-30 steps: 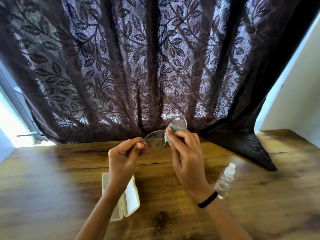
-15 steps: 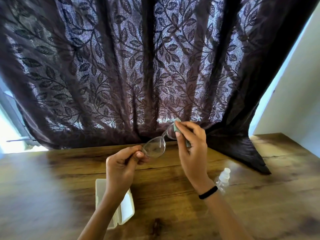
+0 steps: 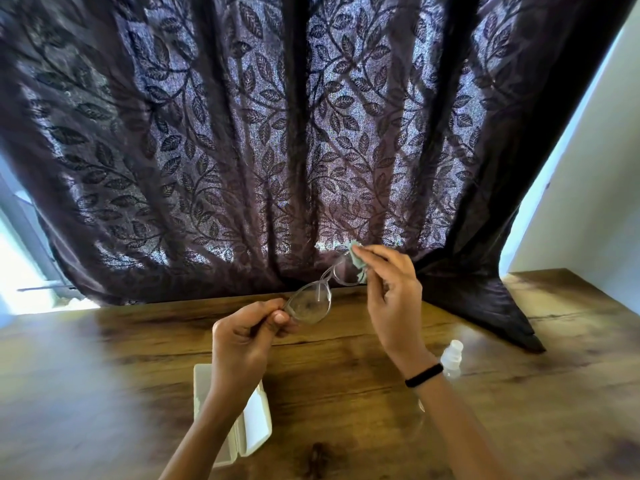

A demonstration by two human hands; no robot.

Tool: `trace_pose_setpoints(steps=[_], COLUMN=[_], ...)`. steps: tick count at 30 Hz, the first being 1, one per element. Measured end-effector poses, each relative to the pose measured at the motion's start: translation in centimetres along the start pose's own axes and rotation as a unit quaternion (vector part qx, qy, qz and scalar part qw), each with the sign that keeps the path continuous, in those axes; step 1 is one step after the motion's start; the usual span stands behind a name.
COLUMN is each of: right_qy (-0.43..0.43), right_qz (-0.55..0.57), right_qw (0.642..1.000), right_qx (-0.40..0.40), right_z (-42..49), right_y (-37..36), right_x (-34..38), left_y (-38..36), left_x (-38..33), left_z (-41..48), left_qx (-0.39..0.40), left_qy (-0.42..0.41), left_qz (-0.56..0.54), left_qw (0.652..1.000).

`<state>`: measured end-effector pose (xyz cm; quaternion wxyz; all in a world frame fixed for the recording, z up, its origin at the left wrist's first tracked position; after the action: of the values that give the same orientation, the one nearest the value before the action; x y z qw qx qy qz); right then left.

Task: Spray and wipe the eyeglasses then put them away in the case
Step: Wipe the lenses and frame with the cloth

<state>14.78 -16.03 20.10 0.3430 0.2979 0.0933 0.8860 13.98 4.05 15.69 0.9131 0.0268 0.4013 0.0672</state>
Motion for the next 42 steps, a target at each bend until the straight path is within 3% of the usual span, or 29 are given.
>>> trace_pose_setpoints(steps=[11, 18, 25, 42], right_qy=[0.075, -0.002, -0.006, 0.132], right_qz=[-0.018, -0.034, -0.014, -0.029], right_qw=[0.997, 0.999, 1.000, 0.986], right_qx=[0.020, 0.019, 0.022, 0.097], right_z=[-2.3, 0.3, -0.2, -5.3], right_y=[-1.3, -0.2, -0.4, -3.6], right_x=[2.7, -0.4, 0.5, 6.8], left_y=[-0.4, -0.7, -0.7, -0.4], left_x=[-0.1, -0.1, -0.3, 0.1], left_z=[0.5, 0.3, 0.4, 0.4], left_qx=[-0.005, -0.001, -0.005, -0.031], left_qy=[0.005, 0.009, 0.002, 0.026], left_qz=[0.006, -0.003, 0.002, -0.001], left_qw=[1.000, 1.000, 1.000, 0.999])
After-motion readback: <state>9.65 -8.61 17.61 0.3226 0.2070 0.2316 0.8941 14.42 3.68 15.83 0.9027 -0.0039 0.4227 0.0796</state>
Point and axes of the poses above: each hand's wrist, its own z-axis towards the middle knuckle, its own y-axis out of the back of the hand, x = y × z, the point moved 10 cm from there along z, towards the middle knuckle, and after that the axes turned 5 degrees about x, right-handed, at the moved point
